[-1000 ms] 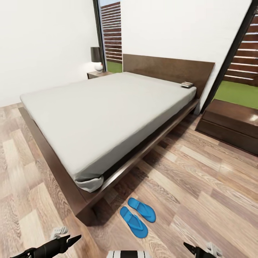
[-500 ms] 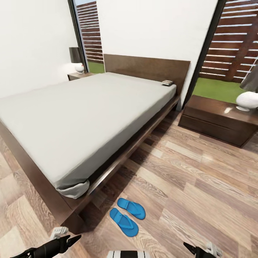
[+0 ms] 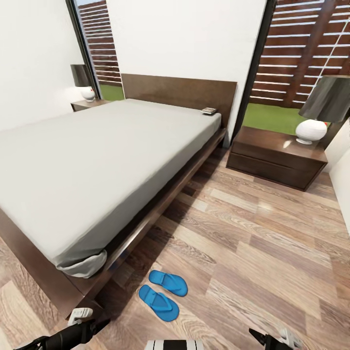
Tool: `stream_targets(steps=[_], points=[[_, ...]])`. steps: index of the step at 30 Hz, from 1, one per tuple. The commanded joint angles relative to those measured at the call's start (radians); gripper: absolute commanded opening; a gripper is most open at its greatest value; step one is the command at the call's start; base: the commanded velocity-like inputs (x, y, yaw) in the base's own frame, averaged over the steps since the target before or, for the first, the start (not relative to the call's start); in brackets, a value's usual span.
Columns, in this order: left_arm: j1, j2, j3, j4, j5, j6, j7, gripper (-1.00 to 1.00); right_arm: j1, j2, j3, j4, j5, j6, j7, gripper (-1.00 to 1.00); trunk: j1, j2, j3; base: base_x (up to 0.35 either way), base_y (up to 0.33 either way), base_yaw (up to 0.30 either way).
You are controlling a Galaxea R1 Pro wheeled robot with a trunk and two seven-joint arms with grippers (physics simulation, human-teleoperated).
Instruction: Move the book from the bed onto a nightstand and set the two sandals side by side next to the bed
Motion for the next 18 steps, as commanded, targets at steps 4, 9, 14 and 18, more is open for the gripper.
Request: stream_targets(steps=[4, 9, 14, 18], points=[[-0.001, 0.0, 0.009, 0.0, -0.011, -0.003, -0.004, 1.0, -0.001, 0.0, -0.008, -0.002, 0.004, 0.009, 0.005, 1.0, 0.0, 0.0, -0.001, 0.0, 0.0, -0.006], [-0.001, 0.0, 0.008, 0.0, -0.011, -0.003, -0.004, 1.0, -0.001, 0.0, -0.01, -0.002, 0.0, 0.009, 0.005, 1.0, -0.002, 0.0, 0.011, 0.0, 0.0, 0.0], [-0.001, 0.0, 0.008, 0.0, -0.011, -0.003, -0.004, 1.0, -0.001, 0.0, -0.01, -0.002, 0.0, 0.009, 0.005, 1.0, -0.004, 0.002, 0.03, 0.0, 0.0, 0.0], [-0.001, 0.0, 0.008, 0.0, -0.011, -0.003, -0.004, 1.0, -0.001, 0.0, -0.01, -0.002, -0.001, 0.009, 0.005, 1.0, -0.006, 0.002, 0.046, 0.0, 0.0, 0.0]])
